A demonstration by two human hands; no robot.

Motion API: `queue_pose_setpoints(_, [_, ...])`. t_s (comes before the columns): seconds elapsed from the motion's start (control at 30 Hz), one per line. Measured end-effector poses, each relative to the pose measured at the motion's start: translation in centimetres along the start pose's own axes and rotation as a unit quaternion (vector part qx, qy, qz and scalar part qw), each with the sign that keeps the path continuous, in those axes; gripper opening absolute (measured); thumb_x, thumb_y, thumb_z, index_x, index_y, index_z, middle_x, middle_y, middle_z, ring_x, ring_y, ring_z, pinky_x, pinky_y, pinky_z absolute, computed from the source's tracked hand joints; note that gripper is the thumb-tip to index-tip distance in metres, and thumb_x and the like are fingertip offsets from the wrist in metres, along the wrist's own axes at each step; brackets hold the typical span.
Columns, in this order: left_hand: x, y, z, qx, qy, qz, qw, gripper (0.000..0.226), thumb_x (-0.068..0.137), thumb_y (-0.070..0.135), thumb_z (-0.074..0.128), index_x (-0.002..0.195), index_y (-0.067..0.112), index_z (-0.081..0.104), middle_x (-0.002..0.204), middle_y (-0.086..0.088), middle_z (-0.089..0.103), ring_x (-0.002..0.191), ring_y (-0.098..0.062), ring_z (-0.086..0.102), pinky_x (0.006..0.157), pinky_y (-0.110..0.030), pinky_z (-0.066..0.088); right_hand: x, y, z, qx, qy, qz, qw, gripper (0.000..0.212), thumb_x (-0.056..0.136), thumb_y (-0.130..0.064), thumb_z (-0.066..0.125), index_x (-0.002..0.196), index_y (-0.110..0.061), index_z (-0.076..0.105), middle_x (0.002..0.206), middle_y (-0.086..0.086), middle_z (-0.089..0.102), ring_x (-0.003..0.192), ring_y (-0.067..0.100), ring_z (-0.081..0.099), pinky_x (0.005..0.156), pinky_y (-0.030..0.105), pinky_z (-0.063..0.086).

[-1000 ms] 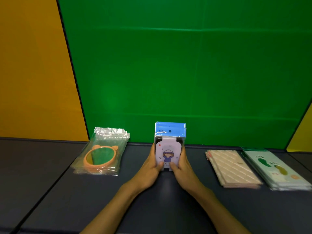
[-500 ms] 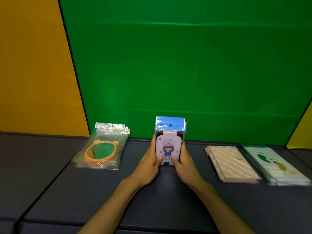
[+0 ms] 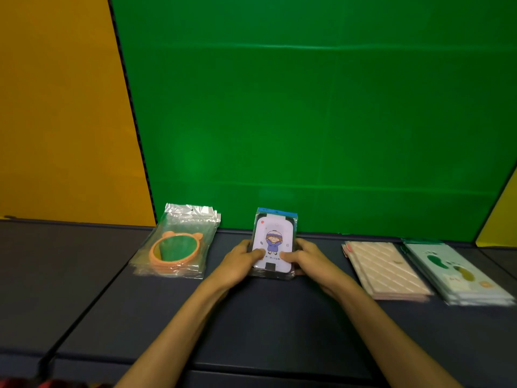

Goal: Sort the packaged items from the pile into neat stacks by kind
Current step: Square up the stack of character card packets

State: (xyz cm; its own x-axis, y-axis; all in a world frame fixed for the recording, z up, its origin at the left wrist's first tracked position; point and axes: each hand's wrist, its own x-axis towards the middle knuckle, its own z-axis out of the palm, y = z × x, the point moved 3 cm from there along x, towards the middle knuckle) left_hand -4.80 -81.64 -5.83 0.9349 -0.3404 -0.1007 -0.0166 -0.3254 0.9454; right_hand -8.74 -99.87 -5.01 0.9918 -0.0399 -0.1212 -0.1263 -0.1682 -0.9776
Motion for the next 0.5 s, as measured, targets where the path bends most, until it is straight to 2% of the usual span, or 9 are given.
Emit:
queue_pose_setpoints(0.17, [0.4, -0.6, 0.1, -0.001, 0.004, -0.019, 1.000, 0.049, 0.068, 0.044, 0.061, 0.109, 0.018, 0.067, 0.099, 0.002, 0.077, 0.093, -0.019, 0.073, 0.095, -0.047, 0.054, 0.6, 0.6, 0.2, -0.028, 0.008, 0.026, 0.999, 0.036, 0.084, -0.016, 0.065, 0.120, -0.016, 0.061, 0.106, 0.000, 0.075, 0.093, 0.016, 0.073, 0.088, 0.043, 0.058])
queue_pose_setpoints(0.37, [1.7, -0.7, -0.3, 0.090, 0.023, -0.035, 0.995, 0.080, 0.052, 0.067, 0.049, 0.105, 0.013, 0.075, 0.105, -0.010, 0.074, 0.103, -0.029, 0.067, 0.096, -0.044, 0.051, 0.4, 0.2, 0.4, -0.037, 0.016, 0.048, 0.998, 0.023, 0.087, -0.019, 0.063, 0.108, -0.012, 0.070, 0.095, 0.003, 0.078, 0.089, 0.020, 0.074, 0.091, 0.042, 0.056])
queue_pose_setpoints(0.5, [1.9, -1.0, -0.4, 0.093, 0.013, -0.050, 0.994, 0.080, 0.052, 0.069, 0.052, 0.103, 0.011, 0.075, 0.100, -0.009, 0.075, 0.097, -0.027, 0.070, 0.092, -0.045, 0.054, 0.4, 0.4, 0.4, -0.046, 0.016, 0.051, 0.998, 0.022, 0.087, -0.021, 0.062, 0.102, -0.009, 0.074, 0.092, 0.004, 0.078, 0.088, 0.022, 0.074, 0.093, 0.044, 0.055])
